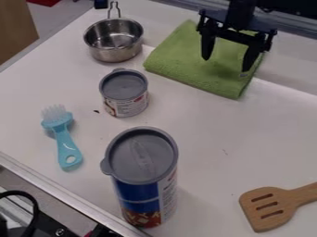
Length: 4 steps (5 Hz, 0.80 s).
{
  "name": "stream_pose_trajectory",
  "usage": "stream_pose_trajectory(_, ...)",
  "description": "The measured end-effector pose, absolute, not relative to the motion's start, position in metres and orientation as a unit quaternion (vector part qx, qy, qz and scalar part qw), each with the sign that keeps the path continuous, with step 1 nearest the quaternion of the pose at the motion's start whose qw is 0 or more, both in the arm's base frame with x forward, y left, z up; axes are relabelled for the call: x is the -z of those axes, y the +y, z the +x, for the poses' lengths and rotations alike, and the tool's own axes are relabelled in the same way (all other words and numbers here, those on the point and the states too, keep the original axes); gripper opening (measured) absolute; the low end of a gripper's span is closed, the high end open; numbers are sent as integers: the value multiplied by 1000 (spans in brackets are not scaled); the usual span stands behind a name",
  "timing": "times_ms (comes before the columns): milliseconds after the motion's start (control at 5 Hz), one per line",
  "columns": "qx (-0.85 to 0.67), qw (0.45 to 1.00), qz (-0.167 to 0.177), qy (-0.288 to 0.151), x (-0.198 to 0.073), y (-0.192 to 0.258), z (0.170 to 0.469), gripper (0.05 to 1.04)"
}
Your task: Moved the green cloth beside the cans
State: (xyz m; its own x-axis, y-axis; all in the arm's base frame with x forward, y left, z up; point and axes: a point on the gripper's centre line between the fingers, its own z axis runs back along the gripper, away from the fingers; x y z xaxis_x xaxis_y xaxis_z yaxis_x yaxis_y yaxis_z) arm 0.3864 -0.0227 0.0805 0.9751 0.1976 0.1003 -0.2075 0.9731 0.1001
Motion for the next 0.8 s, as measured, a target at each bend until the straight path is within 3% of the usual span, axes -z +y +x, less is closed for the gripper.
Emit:
stream_pose_trajectory(200,-119,991,32,-54,-88,-8,394,684)
stream_pose_trajectory(400,-141,987,40,-67,-92,4,399,395)
stream_pose_trajectory(600,-154,985,35,-75,-92,3,402,180)
stream_pose_trajectory(800,-180,978,37,-97,-87,4,410,58)
